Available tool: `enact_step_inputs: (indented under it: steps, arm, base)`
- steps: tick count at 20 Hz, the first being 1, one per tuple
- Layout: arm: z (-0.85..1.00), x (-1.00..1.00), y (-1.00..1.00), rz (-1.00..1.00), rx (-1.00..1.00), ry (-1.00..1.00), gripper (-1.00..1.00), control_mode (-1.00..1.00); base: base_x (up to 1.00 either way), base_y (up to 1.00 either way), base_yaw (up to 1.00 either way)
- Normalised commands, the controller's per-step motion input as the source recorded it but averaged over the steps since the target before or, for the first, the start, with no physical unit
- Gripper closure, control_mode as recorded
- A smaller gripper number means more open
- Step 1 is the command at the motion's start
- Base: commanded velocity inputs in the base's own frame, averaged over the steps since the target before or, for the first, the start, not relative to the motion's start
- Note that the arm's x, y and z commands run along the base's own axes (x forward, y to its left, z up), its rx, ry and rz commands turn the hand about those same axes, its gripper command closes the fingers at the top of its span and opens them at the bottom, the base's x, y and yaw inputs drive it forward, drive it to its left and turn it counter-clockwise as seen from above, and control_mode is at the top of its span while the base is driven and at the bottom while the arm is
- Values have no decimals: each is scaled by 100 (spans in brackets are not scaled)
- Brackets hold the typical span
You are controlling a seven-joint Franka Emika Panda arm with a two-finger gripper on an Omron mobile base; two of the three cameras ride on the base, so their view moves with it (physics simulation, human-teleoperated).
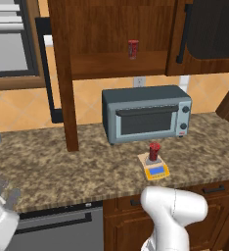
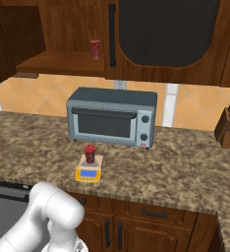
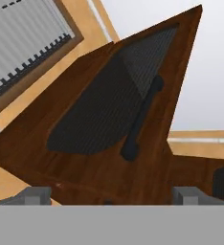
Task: Pick the yogurt and place it on the digital scale for weighing, and close the cabinet.
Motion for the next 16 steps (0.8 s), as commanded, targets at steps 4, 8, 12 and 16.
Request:
enact_step_inputs:
  steps: [4,8,12,16]
  arm:
    - [-49,100,7,-18,0,-2,-100,-100]
    - [9,88,-2,-8,-2,21,-100,-100]
    - [8,91,-24,0,-1,39,-100,-100]
    - [12,80,-67,1,0,43,-100,-100]
  base:
    - [0,0,0]
    - [0,0,0]
    - [0,0,0]
    - [0,0,0]
